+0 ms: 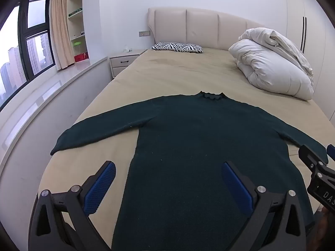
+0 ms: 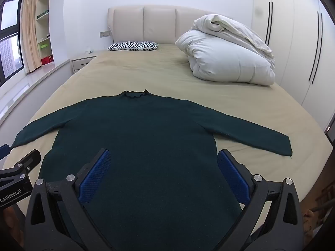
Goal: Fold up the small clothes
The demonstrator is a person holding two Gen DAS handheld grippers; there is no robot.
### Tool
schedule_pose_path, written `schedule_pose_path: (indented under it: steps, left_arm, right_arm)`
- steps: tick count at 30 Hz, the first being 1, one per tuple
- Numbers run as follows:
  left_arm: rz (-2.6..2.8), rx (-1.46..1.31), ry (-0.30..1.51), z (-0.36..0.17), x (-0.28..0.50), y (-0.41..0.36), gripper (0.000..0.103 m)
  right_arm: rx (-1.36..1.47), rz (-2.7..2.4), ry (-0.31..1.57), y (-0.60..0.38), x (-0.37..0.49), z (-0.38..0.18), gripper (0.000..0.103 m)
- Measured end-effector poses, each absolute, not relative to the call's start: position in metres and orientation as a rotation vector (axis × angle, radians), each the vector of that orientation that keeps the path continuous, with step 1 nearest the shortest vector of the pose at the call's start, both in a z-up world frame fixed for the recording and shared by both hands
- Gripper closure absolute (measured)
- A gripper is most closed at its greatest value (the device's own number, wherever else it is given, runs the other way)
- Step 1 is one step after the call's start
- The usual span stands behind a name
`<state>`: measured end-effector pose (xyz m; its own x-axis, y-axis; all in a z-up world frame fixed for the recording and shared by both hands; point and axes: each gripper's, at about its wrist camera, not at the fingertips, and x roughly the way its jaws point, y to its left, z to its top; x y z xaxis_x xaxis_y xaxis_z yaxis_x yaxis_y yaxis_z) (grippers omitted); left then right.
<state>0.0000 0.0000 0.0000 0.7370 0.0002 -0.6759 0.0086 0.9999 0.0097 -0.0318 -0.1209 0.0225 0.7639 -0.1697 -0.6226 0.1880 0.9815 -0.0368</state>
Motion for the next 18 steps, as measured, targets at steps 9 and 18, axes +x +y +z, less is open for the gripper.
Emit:
schedule_pose_path:
  steps: [9,18]
  left_arm:
    - [-0.005,0.012,0.74,0.001,-0.0004,0.0023,0.0]
    - [-0.003,0.017,0.738,0.0,-0.0001,-0.0003,0.0]
  right_arm:
    - [0.028,-0.194,0.674,-0.1222,-0.0317,0.0229,0.0]
    - [0.027,-0.196,0.676,-0.1233,-0.0333,0.0231,0.0]
